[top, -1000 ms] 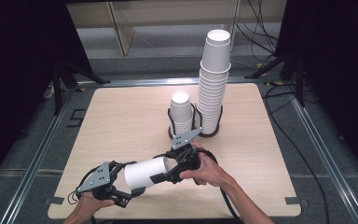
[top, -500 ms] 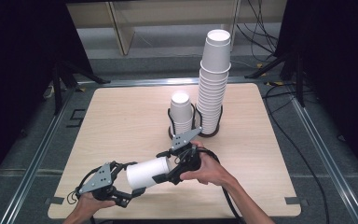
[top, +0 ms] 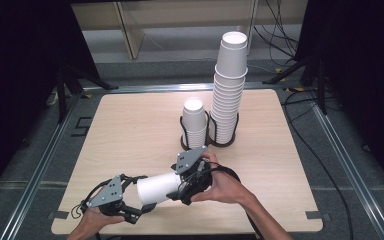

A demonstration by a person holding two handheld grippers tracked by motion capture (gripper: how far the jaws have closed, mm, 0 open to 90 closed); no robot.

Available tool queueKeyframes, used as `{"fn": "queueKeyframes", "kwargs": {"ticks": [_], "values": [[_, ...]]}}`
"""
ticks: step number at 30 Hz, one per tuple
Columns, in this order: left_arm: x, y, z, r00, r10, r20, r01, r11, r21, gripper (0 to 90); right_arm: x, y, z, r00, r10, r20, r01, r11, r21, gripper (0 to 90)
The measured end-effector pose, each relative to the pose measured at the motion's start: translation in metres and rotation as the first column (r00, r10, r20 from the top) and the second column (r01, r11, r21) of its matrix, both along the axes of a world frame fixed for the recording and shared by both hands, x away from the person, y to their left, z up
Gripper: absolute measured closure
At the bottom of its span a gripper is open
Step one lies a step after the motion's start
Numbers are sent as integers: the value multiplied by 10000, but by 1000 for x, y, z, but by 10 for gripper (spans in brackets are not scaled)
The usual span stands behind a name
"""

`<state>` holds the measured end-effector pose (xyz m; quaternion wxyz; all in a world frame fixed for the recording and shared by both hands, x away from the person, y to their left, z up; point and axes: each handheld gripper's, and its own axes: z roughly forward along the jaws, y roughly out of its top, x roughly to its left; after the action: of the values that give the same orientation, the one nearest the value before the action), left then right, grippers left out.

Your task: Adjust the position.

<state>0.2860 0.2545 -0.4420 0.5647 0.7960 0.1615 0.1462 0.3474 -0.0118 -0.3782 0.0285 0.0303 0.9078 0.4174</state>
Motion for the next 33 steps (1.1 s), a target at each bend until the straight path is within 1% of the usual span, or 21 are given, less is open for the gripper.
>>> {"fn": "queueKeyframes", "kwargs": {"ticks": [1, 2, 3, 4, 6, 7, 10, 11, 12, 14, 16, 18, 19, 20, 21, 22, 25, 26, 30, 32, 33], "values": [[0, -1, 0, 10000, -42, 33, 42, 10000, -11, 149, 0, 0, 1, 9999, 74, 105, -74, 10000, -17, 157], [0, 0, 0, 9999, -97, 68, 96, 9998, 173, 149, -1, 0, 1, 9999, 90, 118, -88, 9999, -98, 158], [0, -1, 0, 9997, -201, 103, 199, 9997, 111, 149, -3, 0, 2, 9998, 120, 158, -116, 9996, -247, 159], [-1, -1, 0, 10000, -94, 25, 93, 9997, 220, 149, -3, 0, 3, 9995, 153, 269, -144, 9994, -330, 159], [0, -3, -2, 9999, -140, 32, 139, 9997, 200, 149, -6, 1, 4, 9987, 223, 467, -198, 9983, -541, 160], [0, -2, -1, 9999, -101, -28, 103, 9990, 445, 149, -8, 2, 5, 9981, 311, 523, -279, 9977, -611, 161], [0, -4, -3, 9997, -215, -64, 218, 9984, 526, 149, -11, 5, 5, 9958, 393, 828, -317, 9954, -906, 162], [0, -3, -2, 9998, -203, -67, 207, 9976, 661, 149, -11, 6, 5, 9944, 387, 988, -290, 9948, -973, 163], [0, -4, -3, 9997, -174, -147, 183, 9981, 586, 149, -12, 6, 5, 9946, 395, 960, -298, 9945, -1005, 163], [0, -5, -3, 9997, -183, -173, 195, 9974, 692, 149, -14, 8, 4, 9945, 418, 963, -303, 9926, -1177, 163], [0, -5, -4, 9994, -284, -200, 298, 9970, 710, 149, -15, 11, 3, 9901, 616, 1259, -446, 9900, -1336, 165], [0, -6, -4, 9995, -227, -211, 244, 9959, 868, 149, -20, 12, 1, 9957, 313, 868, -177, 9881, -1531, 167], [0, -6, -4, 9995, -246, -211, 263, 9961, 846, 149, -19, 15, 0, 9913, 671, 1137, -481, 9856, -1621, 170], [0, -6, -4, 9994, -273, -212, 289, 9962, 818, 149, -20, 17, -1, 9912, 722, 1106, -525, 9837, -1718, 170], [1, -4, -3, 9994, -350, -36, 352, 9922, 1196, 149, -21, 18, -3, 9902, 736, 1183, -513, 9821, -1813, 172], [-1, -7, -4, 9993, -271, -264, 291, 9964, 799, 149, -21, 19, -4, 9896, 782, 1207, -545, 9806, -1883, 172], [-1, -7, -4, 9990, -381, -231, 399, 9959, 809, 149, -23, 24, -7, 9866, 955, 1326, -657, 9748, -2131, 173], [-1, -7, -3, 9991, -361, -240, 383, 9946, 967, 148, -24, 25, -8, 9855, 1011, 1366, -689, 9725, -2226, 174], [-2, -9, -4, 9985, -464, -285, 487, 9951, 865, 148, -26, 29, -11, 9828, 1134, 1457, -751, 9664, -2460, 172], [-3, -10, -4, 9983, -448, -384, 480, 9951, 863, 147, -25, 32, -13, 9757, 1363, 1717, -873, 9601, -2658, 173], [-3, -10, -4, 9981, -468, -412, 504, 9947, 898, 147, -26, 33, -14, 9761, 1405, 1659, -922, 9585, -2697, 172]]}}
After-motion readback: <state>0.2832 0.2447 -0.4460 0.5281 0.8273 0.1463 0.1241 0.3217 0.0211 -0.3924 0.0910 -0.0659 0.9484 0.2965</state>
